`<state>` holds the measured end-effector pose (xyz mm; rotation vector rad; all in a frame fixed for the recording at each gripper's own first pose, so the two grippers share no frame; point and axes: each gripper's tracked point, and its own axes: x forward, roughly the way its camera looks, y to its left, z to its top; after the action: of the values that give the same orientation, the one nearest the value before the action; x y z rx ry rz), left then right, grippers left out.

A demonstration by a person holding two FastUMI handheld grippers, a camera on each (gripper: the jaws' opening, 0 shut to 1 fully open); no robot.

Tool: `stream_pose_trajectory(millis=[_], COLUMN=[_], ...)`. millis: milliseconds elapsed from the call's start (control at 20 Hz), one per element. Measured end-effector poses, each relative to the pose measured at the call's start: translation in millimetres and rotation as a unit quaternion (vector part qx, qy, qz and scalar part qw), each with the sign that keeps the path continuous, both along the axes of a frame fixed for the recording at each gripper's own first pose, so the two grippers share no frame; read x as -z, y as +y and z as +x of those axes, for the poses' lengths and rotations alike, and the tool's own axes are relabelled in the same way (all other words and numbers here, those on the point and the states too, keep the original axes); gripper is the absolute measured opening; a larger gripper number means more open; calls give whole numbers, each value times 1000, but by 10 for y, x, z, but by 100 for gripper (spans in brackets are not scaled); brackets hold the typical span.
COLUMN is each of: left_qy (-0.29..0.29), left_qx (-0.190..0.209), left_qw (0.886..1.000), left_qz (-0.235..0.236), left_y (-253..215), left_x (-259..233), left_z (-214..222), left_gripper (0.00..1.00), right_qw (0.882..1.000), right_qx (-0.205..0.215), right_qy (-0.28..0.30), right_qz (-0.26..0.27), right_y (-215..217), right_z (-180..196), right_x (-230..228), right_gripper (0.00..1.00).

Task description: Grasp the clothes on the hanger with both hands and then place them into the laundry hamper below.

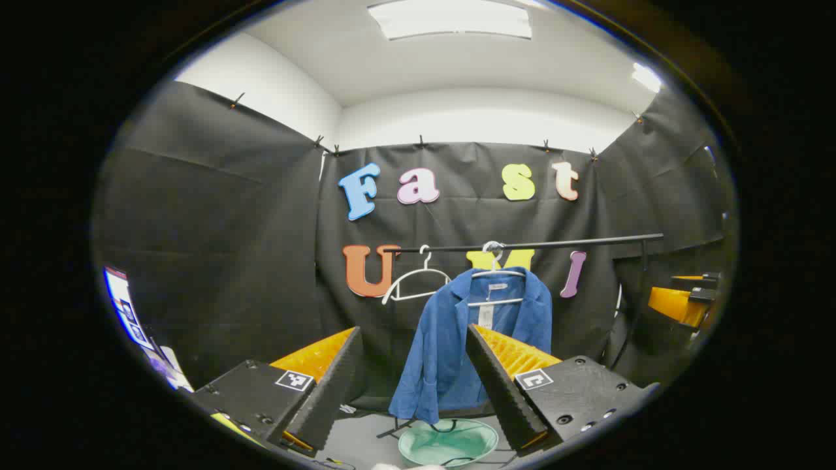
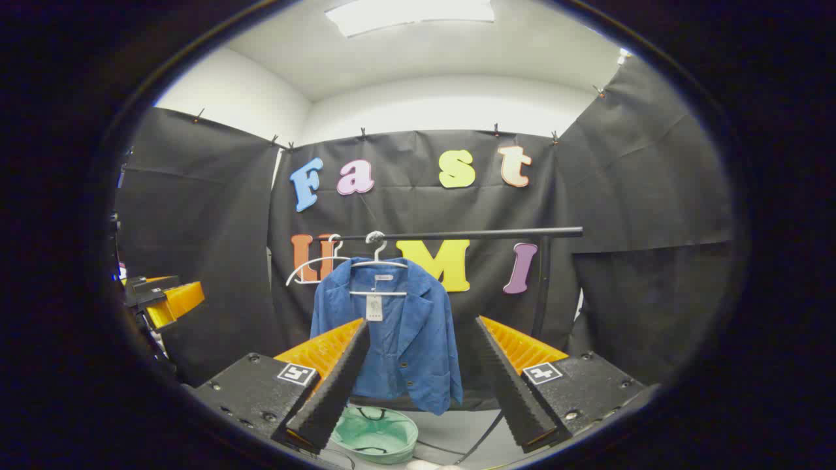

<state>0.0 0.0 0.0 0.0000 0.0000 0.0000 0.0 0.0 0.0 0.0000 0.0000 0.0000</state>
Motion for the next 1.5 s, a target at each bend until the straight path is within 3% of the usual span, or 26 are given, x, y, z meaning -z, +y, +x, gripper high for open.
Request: stream_pose_trajectory(millis=[500,750,900,950,1350,1400,1500], left_qy=[-17,-9,3,3,8,10,19], left_qx=[17,29,43,46,53,52,42], left_qw=[1000,1000,999,999,999,999,999], left_qz=[-2,3,5,6,-6,-6,-3], left_y=[-69,-124,-383,-440,-885,-922,-977], left_x=[-144,-37,144,175,431,483,594], left_z=[-18,66,307,382,1260,1408,1660], left_gripper=[100,100,96,100,100,96,100], right_qw=[1000,1000,1000,1000,997,997,996], right_qx=[8,5,-9,-12,-50,-55,-64], right_qy=[3,15,18,21,55,59,64], right_qz=[-8,-8,-3,-2,7,10,13], right_y=[53,32,23,-2,-103,-117,-115], right_z=[-39,124,263,343,1600,1777,2130], right_x=[-25,140,224,262,611,648,718], right_gripper=[99,99,99,100,99,100,99])
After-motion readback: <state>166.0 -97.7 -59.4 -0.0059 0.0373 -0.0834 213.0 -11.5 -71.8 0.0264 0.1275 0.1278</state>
